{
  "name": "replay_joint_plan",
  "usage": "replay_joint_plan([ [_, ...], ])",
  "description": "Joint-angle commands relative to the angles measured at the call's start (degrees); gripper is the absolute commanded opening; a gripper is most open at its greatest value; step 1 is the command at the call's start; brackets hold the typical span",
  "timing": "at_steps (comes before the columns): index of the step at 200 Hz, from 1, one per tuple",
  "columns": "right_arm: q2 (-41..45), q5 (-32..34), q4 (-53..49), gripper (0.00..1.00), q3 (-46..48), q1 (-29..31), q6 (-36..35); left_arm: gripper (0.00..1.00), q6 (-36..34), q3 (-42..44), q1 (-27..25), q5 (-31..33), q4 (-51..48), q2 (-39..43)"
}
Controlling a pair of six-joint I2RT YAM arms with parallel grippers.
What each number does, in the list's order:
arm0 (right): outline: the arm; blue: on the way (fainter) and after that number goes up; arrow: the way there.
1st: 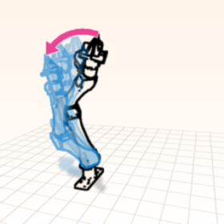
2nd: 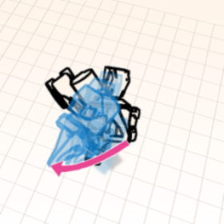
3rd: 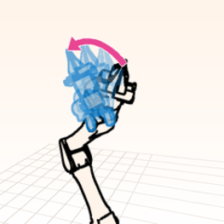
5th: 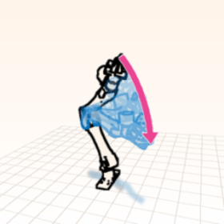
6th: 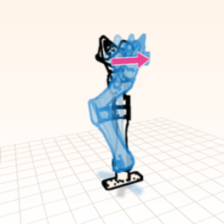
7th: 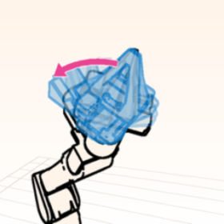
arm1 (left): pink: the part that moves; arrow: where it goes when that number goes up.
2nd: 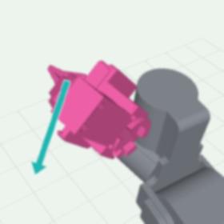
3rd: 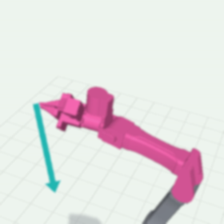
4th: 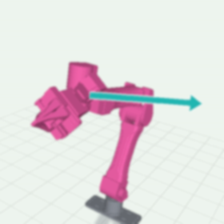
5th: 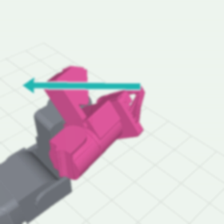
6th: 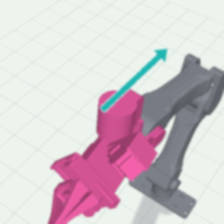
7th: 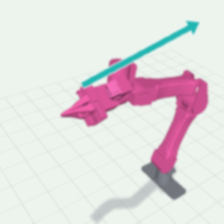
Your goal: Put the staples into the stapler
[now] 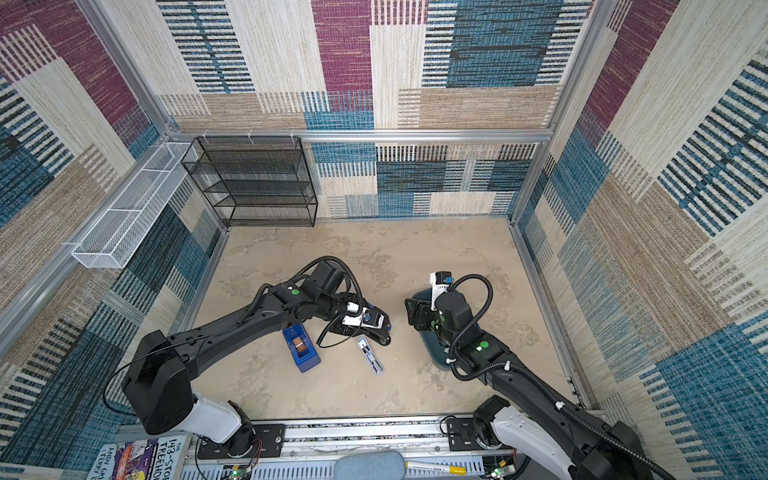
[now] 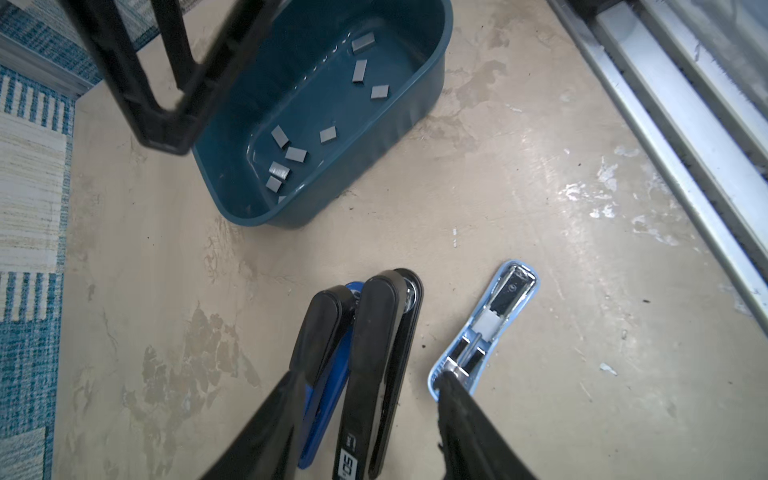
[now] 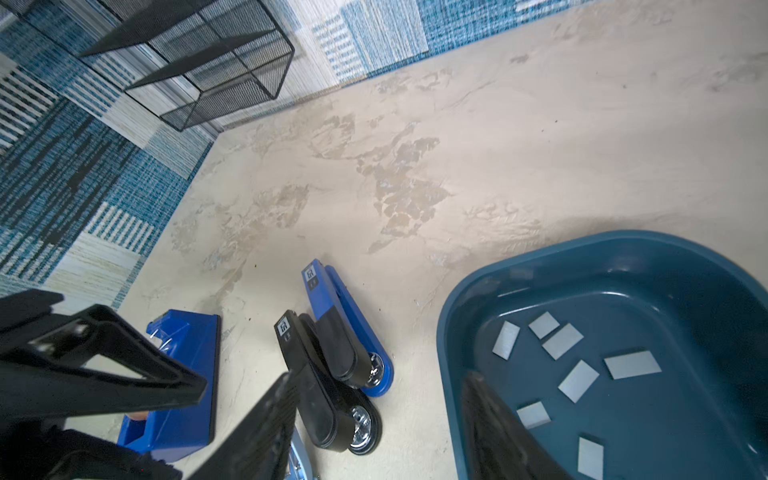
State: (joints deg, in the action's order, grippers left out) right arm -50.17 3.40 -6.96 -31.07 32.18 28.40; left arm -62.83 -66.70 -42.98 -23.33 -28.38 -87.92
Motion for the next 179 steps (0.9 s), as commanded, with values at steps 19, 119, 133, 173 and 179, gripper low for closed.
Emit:
replay_joint_plan([
  [19, 2.72, -0.05, 2.44, 0.68, 1.84, -0.43, -0.33, 0.52, 7.4, -4.24, -3.76, 6.98, -5.39, -1.98],
  [119, 9.54, -5.23, 9.07, 0.68, 8.51, -0.39, -0.88, 0.47, 6.05, -11.03, -3.51, 6.98, -11.3, -9.11],
  [133, 9.65, -5.42, 9.41, 0.68, 8.93, -0.39, -1.26, 0.48, 6.36, -10.92, -3.5, 6.18, -11.26, -9.06],
  [173, 10.14, -5.84, 10.08, 0.68, 10.25, -0.38, -2.0, 0.49, 7.16, -13.35, -2.85, 5.73, -13.24, -11.52],
  [179, 10.12, -5.55, 9.97, 0.68, 10.34, -0.39, -2.03, 0.49, 7.5, -13.76, -2.6, 4.88, -13.61, -11.82],
])
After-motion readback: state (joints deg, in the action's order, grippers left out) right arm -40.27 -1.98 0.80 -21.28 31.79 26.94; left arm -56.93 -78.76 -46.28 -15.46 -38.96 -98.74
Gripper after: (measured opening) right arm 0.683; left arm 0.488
